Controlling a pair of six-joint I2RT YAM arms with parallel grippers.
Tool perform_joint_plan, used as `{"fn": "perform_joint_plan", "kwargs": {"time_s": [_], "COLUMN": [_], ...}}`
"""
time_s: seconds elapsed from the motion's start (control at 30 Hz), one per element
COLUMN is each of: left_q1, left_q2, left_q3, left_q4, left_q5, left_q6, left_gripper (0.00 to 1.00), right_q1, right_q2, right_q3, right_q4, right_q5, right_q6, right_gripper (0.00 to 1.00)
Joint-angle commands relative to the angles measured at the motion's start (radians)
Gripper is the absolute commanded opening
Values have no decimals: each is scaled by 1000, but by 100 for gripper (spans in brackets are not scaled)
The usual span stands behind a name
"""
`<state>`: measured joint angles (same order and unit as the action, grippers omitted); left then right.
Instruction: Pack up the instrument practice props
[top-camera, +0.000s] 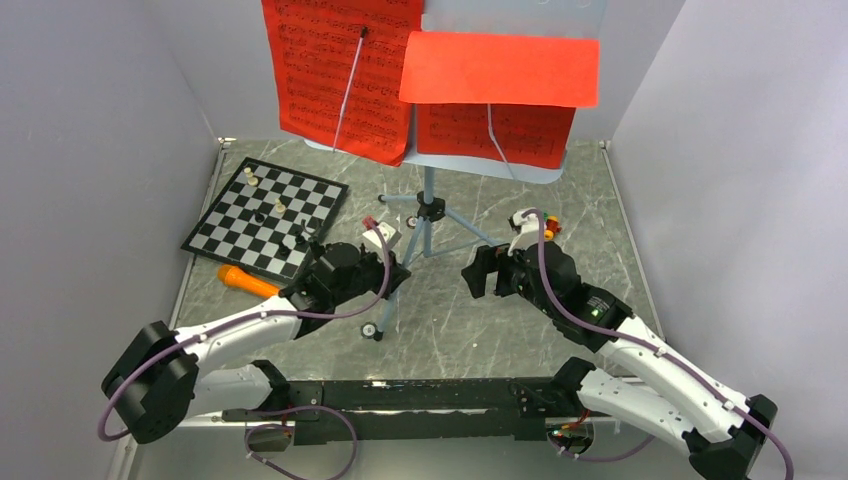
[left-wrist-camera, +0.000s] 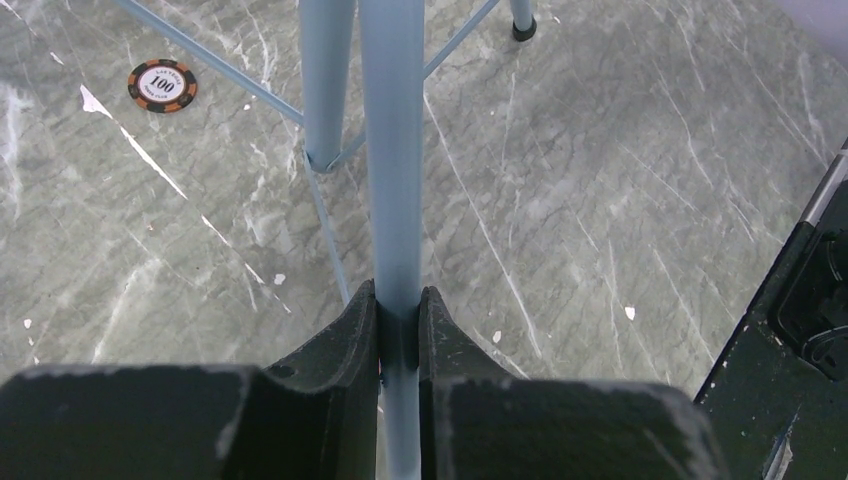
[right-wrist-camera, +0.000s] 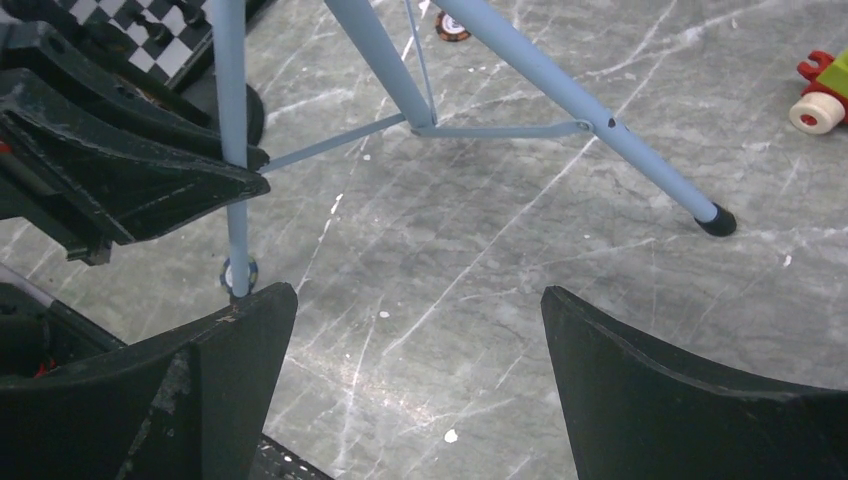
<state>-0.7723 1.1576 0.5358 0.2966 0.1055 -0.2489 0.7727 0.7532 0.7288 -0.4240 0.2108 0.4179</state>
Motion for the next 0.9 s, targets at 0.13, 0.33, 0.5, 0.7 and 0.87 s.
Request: {"fn": "perform_joint_plan", "kwargs": {"time_s": [0.13,0.33,0.5,0.7,0.87], "left_q1": [-16,-16,-14,-9,-7], "left_q2": [-58,-86,-128,-187,-278], "left_q3": [91,157,197,206,193], "left_q4": [-66,-130,-206,-233,-182], "left_q5": [-4,-33,-102,-174,-126], "left_q6": [14,9,3,2,-11], "left_gripper": [50,69,84,99,99], "right_q1": [-3,-4,-4,-4,-4], "right_q2": [-41,-75,-138,-174,-191], "right_q3": [118,213,284,358,410], "right_q4": [-48,-156,-222,-235,-125], "right_q5": [-5,135,297,415,412], "right_q6": [-49,-27,-11,-59,-140], "right_gripper": [99,99,99,96,96]}}
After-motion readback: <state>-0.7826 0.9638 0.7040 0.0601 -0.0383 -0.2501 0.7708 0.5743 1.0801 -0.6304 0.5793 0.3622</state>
